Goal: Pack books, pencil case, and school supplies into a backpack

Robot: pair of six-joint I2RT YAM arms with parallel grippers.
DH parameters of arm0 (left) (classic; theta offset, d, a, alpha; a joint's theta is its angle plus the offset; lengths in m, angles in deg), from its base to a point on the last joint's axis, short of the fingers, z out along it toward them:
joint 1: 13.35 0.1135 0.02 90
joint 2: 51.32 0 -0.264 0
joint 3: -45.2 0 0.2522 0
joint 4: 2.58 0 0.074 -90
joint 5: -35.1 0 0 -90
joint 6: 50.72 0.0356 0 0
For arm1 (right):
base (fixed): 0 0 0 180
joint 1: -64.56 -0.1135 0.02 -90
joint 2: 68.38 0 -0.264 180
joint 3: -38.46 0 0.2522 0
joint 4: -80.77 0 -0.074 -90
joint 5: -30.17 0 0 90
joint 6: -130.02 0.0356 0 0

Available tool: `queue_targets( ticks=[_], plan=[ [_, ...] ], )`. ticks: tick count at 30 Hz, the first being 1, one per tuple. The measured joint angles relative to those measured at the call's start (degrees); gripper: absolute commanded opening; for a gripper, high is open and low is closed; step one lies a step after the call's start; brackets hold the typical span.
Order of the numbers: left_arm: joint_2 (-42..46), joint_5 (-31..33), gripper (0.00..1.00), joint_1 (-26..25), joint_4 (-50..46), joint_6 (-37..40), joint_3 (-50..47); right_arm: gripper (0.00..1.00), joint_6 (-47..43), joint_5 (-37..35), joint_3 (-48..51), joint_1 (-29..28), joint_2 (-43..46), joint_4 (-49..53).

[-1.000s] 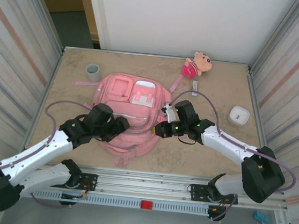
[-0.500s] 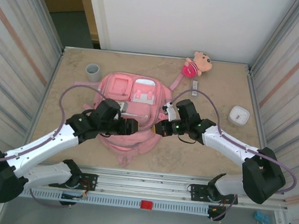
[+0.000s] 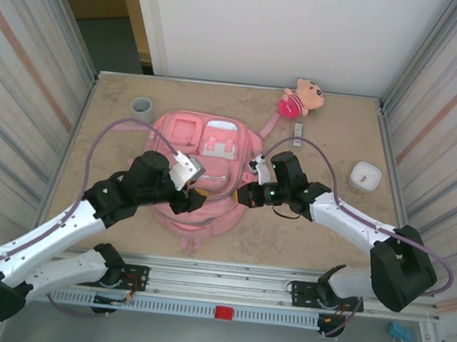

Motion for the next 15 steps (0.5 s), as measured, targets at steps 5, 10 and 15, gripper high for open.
queue_targets(
  ticks=[5, 10, 15],
  plan=[
    [-5.8, -1.1, 0.60, 0.0, 0.9, 11.5, -0.6, 0.00, 0.0, 0.0, 0.0, 0.0, 0.1, 0.0],
    [-11.3, -1.8, 0.58, 0.0, 3.4, 18.4, -0.9, 0.00, 0.5, 0.0, 0.2, 0.0, 0.1, -0.5],
    [-15.7, -0.4, 0.52, -0.3, 5.8, 23.7, -0.9, 0.00, 0.6, 0.4, 0.4, 0.0, 0.1, -0.9]
  ],
)
